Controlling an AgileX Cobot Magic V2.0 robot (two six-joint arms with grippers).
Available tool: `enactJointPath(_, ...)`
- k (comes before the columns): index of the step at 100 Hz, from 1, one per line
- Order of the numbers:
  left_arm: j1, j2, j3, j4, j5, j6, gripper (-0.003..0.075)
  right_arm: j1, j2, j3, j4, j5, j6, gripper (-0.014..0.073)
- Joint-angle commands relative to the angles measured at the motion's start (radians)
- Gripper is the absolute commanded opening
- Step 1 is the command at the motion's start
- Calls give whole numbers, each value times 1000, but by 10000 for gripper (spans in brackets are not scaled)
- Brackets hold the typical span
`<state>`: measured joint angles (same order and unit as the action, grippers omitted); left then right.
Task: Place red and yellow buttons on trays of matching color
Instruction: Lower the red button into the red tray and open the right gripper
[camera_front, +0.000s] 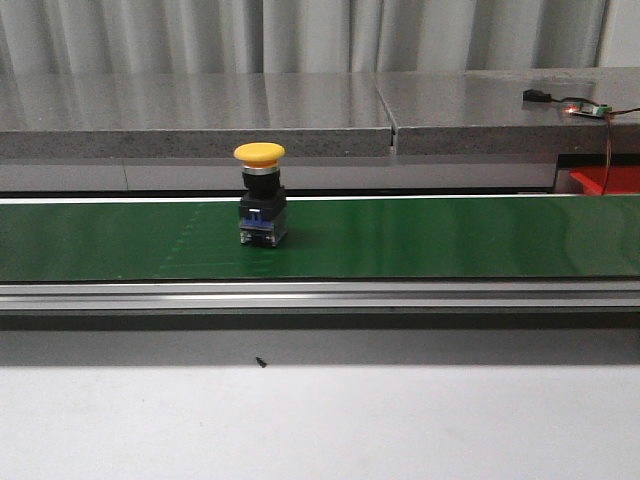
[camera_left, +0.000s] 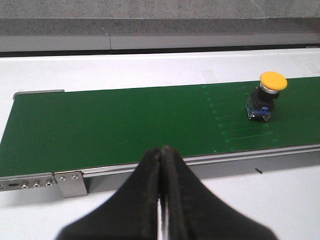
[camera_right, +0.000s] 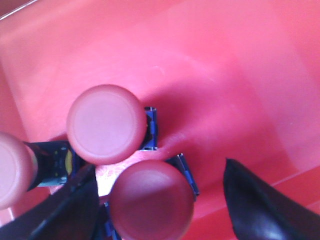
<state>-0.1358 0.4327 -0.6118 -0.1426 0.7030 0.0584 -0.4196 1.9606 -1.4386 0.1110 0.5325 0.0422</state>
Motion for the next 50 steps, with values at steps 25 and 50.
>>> enactJointPath(25, -7, 6, -27, -10, -80, -8, -19, -1, -246, 12, 5, -10, -27, 528)
enactJointPath(50, -7, 6, -27, -10, -80, -8, -19, 20, -459, 101, 20, 7, -34, 528)
